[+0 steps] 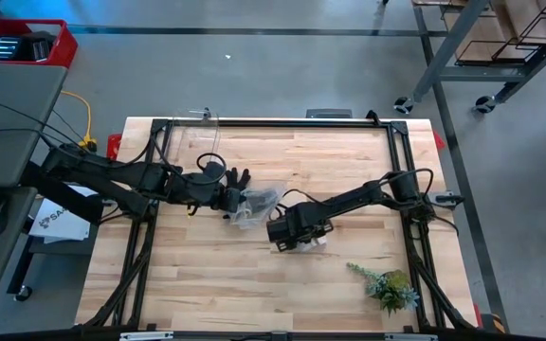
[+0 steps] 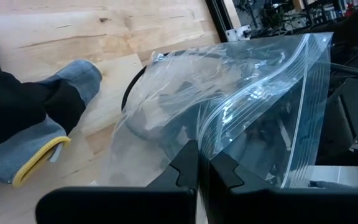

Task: Roll bandage
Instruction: Put the white-brown bandage into the transparent zip bag

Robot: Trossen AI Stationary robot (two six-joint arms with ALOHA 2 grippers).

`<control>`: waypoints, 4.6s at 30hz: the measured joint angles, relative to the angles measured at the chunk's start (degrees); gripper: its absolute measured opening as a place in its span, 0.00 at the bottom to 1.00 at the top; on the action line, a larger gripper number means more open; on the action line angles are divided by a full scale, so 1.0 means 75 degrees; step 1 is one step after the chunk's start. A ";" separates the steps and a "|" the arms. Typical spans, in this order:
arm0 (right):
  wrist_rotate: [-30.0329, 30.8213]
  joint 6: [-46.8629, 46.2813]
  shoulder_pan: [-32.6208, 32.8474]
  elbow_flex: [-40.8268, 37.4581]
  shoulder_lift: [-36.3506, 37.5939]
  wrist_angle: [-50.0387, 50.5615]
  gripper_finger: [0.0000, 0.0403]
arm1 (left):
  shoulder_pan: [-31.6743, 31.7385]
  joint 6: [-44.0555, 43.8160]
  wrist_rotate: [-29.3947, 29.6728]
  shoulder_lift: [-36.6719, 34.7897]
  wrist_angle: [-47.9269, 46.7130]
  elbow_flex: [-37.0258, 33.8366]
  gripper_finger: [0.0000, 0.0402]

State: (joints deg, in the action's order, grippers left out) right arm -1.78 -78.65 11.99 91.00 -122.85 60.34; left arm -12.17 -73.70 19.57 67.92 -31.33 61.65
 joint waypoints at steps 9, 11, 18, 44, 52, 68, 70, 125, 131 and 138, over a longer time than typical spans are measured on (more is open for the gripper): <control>0.0125 0.0565 -0.0051 0.0044 -0.0264 -0.0362 0.71 | 0.0019 -0.0101 0.0037 0.0000 0.0164 0.0003 0.00; -0.0236 0.0901 -0.0074 0.0061 -0.0472 -0.0341 0.67 | 0.0019 -0.0183 0.0060 0.0000 0.0171 0.0003 0.00; -0.1126 0.1638 0.0148 0.0093 -0.0860 -0.0364 0.27 | 0.0019 -0.0285 0.0090 0.0000 0.0169 0.0003 0.00; 0.1323 0.2378 0.0370 -0.0026 0.3479 0.1194 0.16 | 0.0345 -0.0290 0.0640 0.0028 0.0157 0.0003 0.00; 0.2711 0.2437 0.0610 -0.0009 0.5667 -0.1878 0.16 | 0.0806 -0.0357 -0.0124 0.0928 0.1141 0.0009 0.00; 0.2989 0.4344 -0.0246 0.0000 0.5619 -0.3733 0.16 | 0.1323 -0.0037 -0.1142 0.2053 0.3917 0.0866 0.00; 0.2946 0.4280 -0.0251 0.0000 0.5556 -0.3421 0.16 | 0.1342 0.0088 -0.1141 0.2018 0.3914 0.0986 0.00; 0.1983 0.6756 -0.0387 0.2133 0.5622 0.0272 0.68 | 0.1729 -0.1398 -0.3444 0.1741 0.5350 0.1097 0.00; 0.2274 0.7634 0.0006 0.3559 0.5633 0.2176 0.68 | 0.2029 -0.1496 -0.7278 0.1659 0.5428 0.1096 0.00; 0.2049 0.7877 0.0737 0.3088 0.5583 0.2180 0.68 | 0.2091 -0.1876 -0.7671 0.1603 0.5415 0.1093 0.00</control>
State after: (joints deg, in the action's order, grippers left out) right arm 13.59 -19.57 17.52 114.16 -80.97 76.68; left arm 3.51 -87.77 -37.96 79.94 9.28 69.84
